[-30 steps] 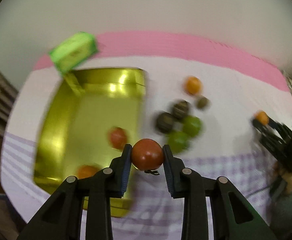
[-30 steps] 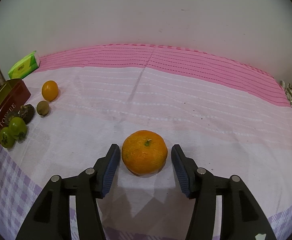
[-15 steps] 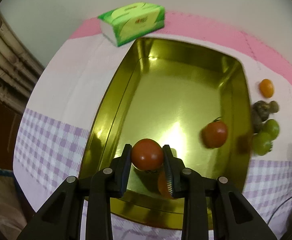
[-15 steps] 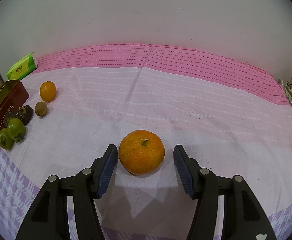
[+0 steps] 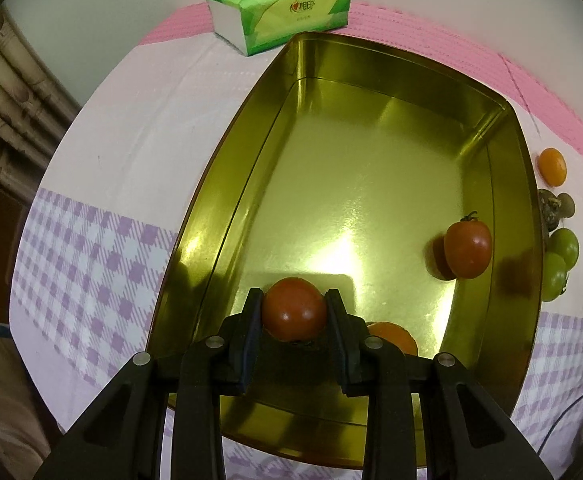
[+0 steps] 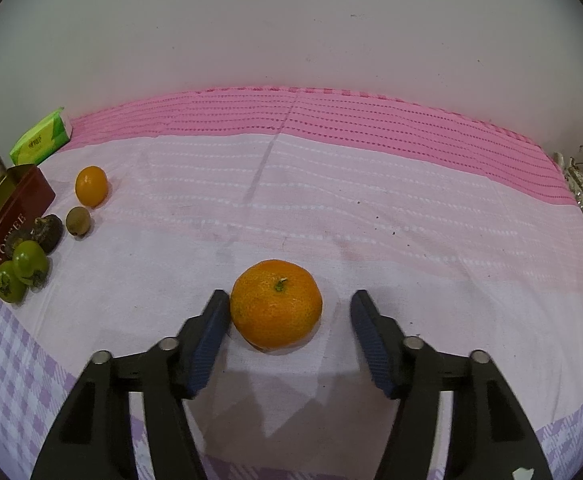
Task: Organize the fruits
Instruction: 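Carry the red tomato into the tin tray and open the left tool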
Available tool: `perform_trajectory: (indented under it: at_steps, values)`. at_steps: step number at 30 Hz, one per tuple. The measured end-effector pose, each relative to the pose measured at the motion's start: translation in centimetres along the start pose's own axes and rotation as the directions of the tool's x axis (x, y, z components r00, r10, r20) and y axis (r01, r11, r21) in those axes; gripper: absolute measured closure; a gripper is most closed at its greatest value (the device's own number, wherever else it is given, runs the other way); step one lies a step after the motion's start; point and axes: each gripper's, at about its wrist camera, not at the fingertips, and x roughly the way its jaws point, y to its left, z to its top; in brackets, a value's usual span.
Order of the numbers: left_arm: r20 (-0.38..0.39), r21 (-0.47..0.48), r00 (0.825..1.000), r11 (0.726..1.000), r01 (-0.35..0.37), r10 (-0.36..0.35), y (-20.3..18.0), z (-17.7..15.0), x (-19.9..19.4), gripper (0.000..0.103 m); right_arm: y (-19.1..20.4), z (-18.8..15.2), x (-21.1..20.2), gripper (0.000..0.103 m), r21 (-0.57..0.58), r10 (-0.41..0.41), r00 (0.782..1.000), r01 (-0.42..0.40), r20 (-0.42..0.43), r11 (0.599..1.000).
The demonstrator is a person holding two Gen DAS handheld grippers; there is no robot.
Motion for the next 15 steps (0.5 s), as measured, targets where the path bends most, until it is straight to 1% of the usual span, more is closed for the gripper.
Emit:
perform_trajectory:
  at_steps: [2, 3, 5, 7, 9, 15]
  values:
    - [-0.001, 0.002, 1.000, 1.000, -0.001, 0.001, -0.1, 0.0, -0.1, 0.070, 0.0, -0.1, -0.1, 0.062, -0.008, 0.004, 1.000, -0.004, 0.005, 1.000]
    - [0.001, -0.001, 1.000, 1.000, -0.002, 0.002, -0.1, 0.0, -0.1, 0.069, 0.2, -0.1, -0.2, 0.064, -0.011, 0.004, 1.000, -0.004, 0.006, 1.000]
    - [0.007, -0.004, 1.000, 1.000, 0.003, -0.003, 0.0, 0.0, -0.2, 0.064, 0.2, -0.1, -0.2, 0.065, -0.005, 0.000, 1.000, 0.000, 0.005, 1.000]
    - [0.014, -0.005, 1.000, 1.000, 0.012, -0.012, 0.1, -0.1, -0.5, 0.055, 0.3, -0.1, -0.2, 0.065, 0.000, -0.006, 1.000, 0.006, 0.001, 1.000]
    - [0.028, 0.000, 0.999, 1.000, 0.016, -0.016, 0.2, -0.1, -0.7, 0.050, 0.4, 0.0, -0.2, 0.066, 0.004, -0.015, 1.000, 0.015, -0.007, 1.000]
    - [0.081, 0.019, 0.996, 0.999, 0.038, -0.040, 0.2, -0.6, -2.6, 0.043, 1.1, 0.4, -0.3, 0.066, 0.000, -0.061, 0.998, 0.061, -0.033, 0.998]
